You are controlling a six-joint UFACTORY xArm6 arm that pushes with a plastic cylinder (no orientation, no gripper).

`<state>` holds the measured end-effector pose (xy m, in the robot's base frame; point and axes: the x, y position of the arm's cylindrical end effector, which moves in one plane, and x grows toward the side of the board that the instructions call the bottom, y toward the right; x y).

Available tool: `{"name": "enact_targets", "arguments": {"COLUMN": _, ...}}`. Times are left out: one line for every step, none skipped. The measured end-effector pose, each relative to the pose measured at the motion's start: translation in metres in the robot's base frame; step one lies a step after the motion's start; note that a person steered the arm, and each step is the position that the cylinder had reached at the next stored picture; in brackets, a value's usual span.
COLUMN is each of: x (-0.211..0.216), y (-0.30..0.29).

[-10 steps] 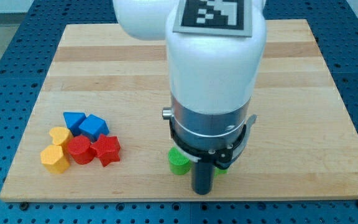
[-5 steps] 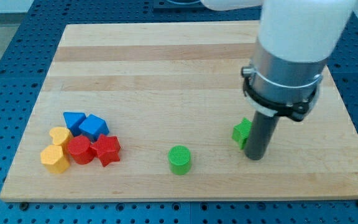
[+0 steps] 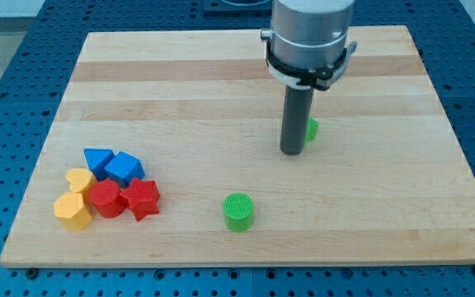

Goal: Slide the green star towards the top right side of the board

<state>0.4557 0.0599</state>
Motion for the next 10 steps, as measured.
{"name": "enact_targets", "arguments": {"x": -0.023, "y": 0.000}}
{"name": "enact_targets", "arguments": {"x": -0.027, "y": 0.000}}
{"name": "enact_targets", "arguments": {"x": -0.025, "y": 0.001}}
{"name": "enact_targets", "arguments": {"x": -0.025, "y": 0.004}}
{"name": "enact_targets", "arguments": {"x": -0.026, "y": 0.016}}
{"name": "enact_targets", "arguments": {"x": -0.033, "y": 0.032}}
{"name": "enact_targets", "arguments": {"x": -0.041, "y": 0.041}}
{"name": "enact_targets", "arguments": {"x": -0.056, "y": 0.047}}
{"name": "enact_targets", "arguments": {"x": -0.065, "y": 0.047}}
{"name": "enact_targets", "arguments": {"x": -0.051, "y": 0.042}}
